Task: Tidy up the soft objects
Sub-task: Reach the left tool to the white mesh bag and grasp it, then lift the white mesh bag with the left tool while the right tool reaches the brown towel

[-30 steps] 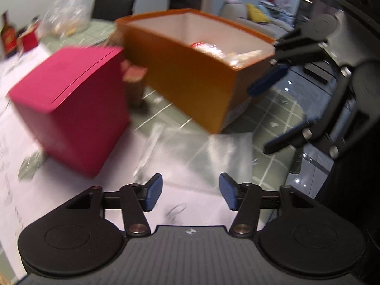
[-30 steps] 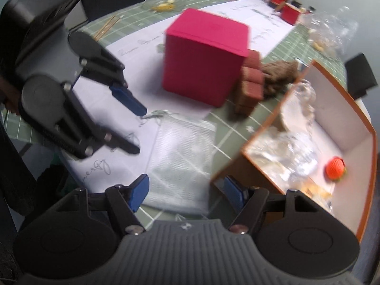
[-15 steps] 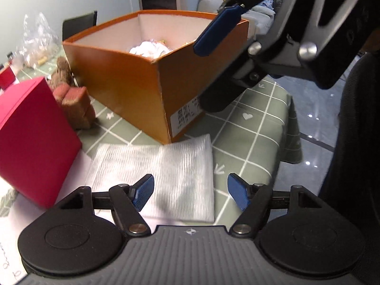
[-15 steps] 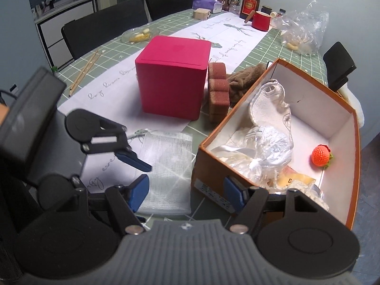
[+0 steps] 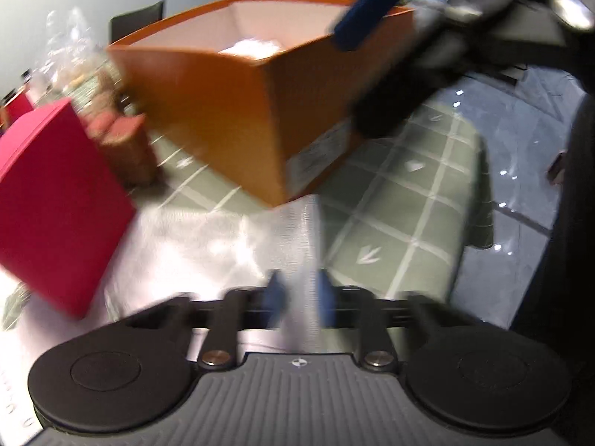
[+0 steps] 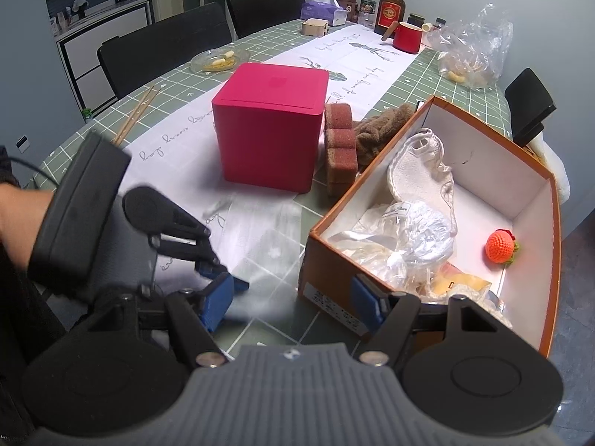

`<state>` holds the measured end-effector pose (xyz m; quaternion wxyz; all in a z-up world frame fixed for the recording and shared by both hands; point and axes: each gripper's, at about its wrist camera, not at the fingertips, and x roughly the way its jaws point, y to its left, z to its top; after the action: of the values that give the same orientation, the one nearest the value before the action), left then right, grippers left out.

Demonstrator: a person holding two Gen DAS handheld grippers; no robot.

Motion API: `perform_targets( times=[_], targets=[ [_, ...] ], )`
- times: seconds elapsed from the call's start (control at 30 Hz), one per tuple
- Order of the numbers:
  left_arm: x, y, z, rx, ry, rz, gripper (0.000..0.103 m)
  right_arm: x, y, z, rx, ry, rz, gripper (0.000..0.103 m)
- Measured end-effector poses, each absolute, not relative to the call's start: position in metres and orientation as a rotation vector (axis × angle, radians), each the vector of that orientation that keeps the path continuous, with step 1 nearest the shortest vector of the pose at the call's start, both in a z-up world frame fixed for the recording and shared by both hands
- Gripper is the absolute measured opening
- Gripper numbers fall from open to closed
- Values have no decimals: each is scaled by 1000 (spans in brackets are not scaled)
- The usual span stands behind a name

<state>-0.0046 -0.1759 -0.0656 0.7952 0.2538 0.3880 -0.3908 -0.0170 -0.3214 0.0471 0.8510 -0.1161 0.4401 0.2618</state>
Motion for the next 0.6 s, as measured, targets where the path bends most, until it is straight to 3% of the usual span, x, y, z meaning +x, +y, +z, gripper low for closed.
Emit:
perform_targets(
  times=[0.33, 0.6],
  targets=[
    [16, -99, -54, 592, 939, -754, 3, -6, -292, 46, -341, 927, 652, 69],
    [42, -37, -37, 502, 976, -654, 3, 18, -240, 58, -588, 880, 761, 69]
  ],
)
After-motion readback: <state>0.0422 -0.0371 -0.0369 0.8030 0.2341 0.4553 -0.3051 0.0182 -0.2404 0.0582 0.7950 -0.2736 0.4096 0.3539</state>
